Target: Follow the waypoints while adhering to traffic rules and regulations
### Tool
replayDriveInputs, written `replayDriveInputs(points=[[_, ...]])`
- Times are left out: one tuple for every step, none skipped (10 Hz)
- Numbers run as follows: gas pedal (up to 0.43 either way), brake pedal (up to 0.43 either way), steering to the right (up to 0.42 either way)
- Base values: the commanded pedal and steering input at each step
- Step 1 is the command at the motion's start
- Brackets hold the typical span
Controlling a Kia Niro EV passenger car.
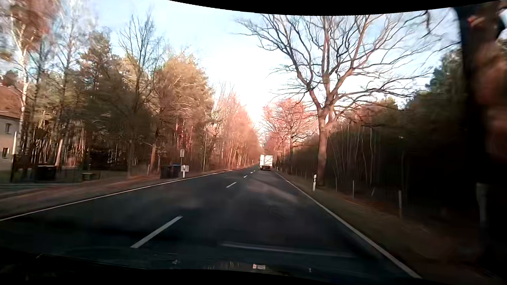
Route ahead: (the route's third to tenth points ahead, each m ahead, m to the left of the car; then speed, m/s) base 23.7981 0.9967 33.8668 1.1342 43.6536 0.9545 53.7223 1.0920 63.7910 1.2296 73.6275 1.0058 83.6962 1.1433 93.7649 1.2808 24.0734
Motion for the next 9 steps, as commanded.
replayDriveInputs(points=[[0.157, 0.0, -0.001], [0.157, 0.0, -0.001], [0.157, 0.0, -0.001], [0.157, 0.0, -0.001], [0.169, 0.0, -0.001], [0.169, 0.0, -0.001], [0.169, 0.0, -0.001], [0.169, 0.0, -0.001], [0.169, 0.0, -0.001]])
